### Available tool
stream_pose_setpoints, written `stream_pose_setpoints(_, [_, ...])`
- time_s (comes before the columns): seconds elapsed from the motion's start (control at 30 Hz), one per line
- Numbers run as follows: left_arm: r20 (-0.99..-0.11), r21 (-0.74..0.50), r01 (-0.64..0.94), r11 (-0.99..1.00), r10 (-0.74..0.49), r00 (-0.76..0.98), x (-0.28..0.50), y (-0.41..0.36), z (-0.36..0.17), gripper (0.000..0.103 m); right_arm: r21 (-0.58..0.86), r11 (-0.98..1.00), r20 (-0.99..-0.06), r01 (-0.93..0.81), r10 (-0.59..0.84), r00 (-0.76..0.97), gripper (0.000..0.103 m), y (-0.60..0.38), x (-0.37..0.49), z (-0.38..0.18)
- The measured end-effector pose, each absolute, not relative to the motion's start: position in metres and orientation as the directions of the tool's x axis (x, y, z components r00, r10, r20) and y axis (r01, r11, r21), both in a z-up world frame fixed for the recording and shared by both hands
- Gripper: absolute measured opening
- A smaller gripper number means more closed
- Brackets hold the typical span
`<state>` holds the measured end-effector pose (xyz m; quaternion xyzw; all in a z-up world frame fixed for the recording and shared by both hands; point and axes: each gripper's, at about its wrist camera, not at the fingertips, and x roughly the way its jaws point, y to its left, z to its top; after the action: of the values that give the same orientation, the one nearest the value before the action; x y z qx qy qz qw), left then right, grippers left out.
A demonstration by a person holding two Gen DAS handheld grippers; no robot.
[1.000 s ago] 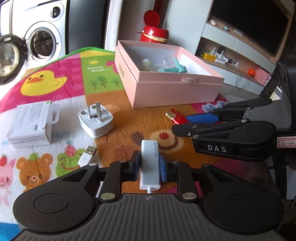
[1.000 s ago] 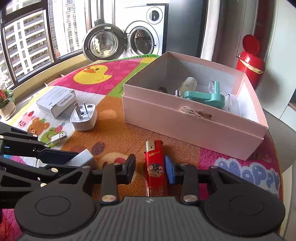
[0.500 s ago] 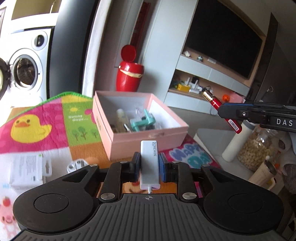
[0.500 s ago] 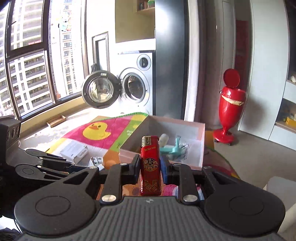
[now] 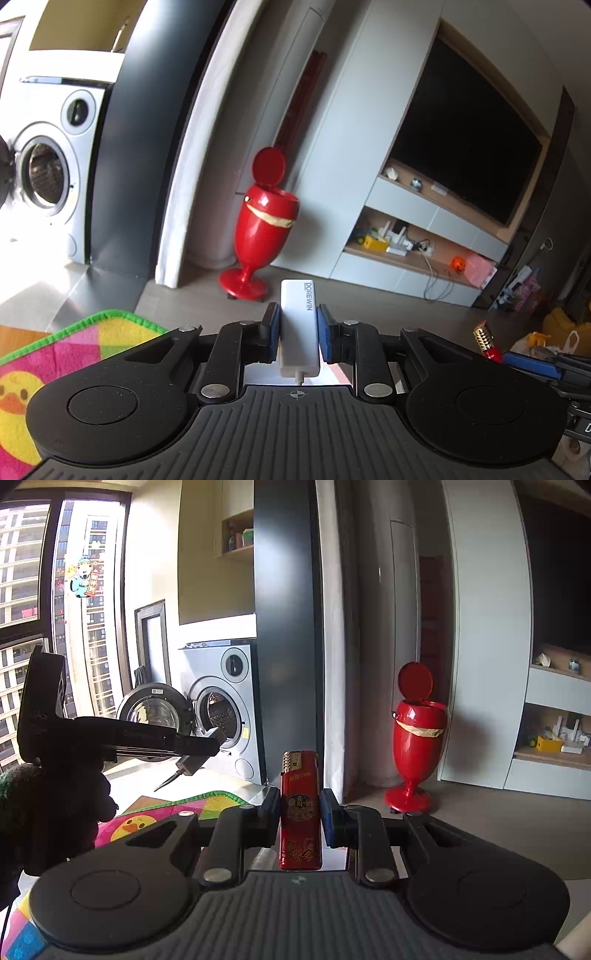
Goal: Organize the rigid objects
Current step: 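Lower the red lighter into the pink box with the right tool while the left carries the USB adapter there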
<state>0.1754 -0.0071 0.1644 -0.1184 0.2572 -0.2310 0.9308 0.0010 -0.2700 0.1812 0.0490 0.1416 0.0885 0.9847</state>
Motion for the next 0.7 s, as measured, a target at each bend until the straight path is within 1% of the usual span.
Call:
stream_pose_setpoints(0.17, [-0.530, -0.417, 0.345, 0.841, -0.533, 0.659, 0.207, -0.018, 0.106, 0.025, 0.157, 0.978, -0.348, -0.136, 0.184, 0.919, 0.022, -0.274, 0.028, 0.150])
stream_pose_setpoints(0.2, [-0.560, -0.410, 0.333, 0.849, -0.523, 0.643, 0.211, -0.018, 0.094, 0.023, 0.166, 0.977, -0.373, -0.133, 0.187, 0.909, 0.022, -0.273, 0.032, 0.140])
stream_pose_setpoints(0.23, [-0.570, -0.398, 0.330, 0.856, -0.512, 0.642, 0.210, -0.018, 0.089, 0.023, 0.171, 0.977, -0.391, -0.129, 0.188, 0.901, 0.022, -0.272, 0.036, 0.134])
stream_pose_setpoints(0.33, [-0.570, -0.370, 0.323, 0.871, -0.487, 0.662, 0.195, -0.005, 0.081, 0.023, 0.182, 0.975, -0.435, -0.125, 0.194, 0.879, 0.022, -0.268, 0.047, 0.115])
stream_pose_setpoints(0.47, [-0.518, -0.424, 0.291, 0.858, -0.493, 0.699, 0.154, 0.029, 0.085, 0.023, 0.191, 0.975, -0.464, -0.118, 0.195, 0.864, 0.022, -0.260, 0.064, 0.100])
stream_pose_setpoints(0.53, [-0.495, -0.432, 0.281, 0.857, -0.486, 0.720, 0.128, 0.047, 0.085, 0.023, 0.193, 0.975, -0.478, -0.108, 0.189, 0.858, 0.022, -0.254, 0.076, 0.094])
stream_pose_setpoints(0.6, [-0.486, -0.406, 0.262, 0.875, -0.450, 0.749, 0.100, 0.066, 0.084, 0.023, 0.182, 0.978, -0.475, -0.102, 0.178, 0.862, 0.022, -0.248, 0.087, 0.092])
stream_pose_setpoints(0.67, [-0.498, -0.325, 0.210, 0.922, -0.356, 0.791, 0.076, 0.085, 0.080, 0.023, 0.150, 0.986, -0.464, -0.077, 0.139, 0.875, 0.024, -0.242, 0.095, 0.090])
stream_pose_setpoints(0.7, [-0.509, -0.278, 0.159, 0.947, -0.286, 0.812, 0.065, 0.098, 0.079, 0.023, 0.130, 0.990, -0.464, -0.054, 0.109, 0.879, 0.031, -0.237, 0.096, 0.088])
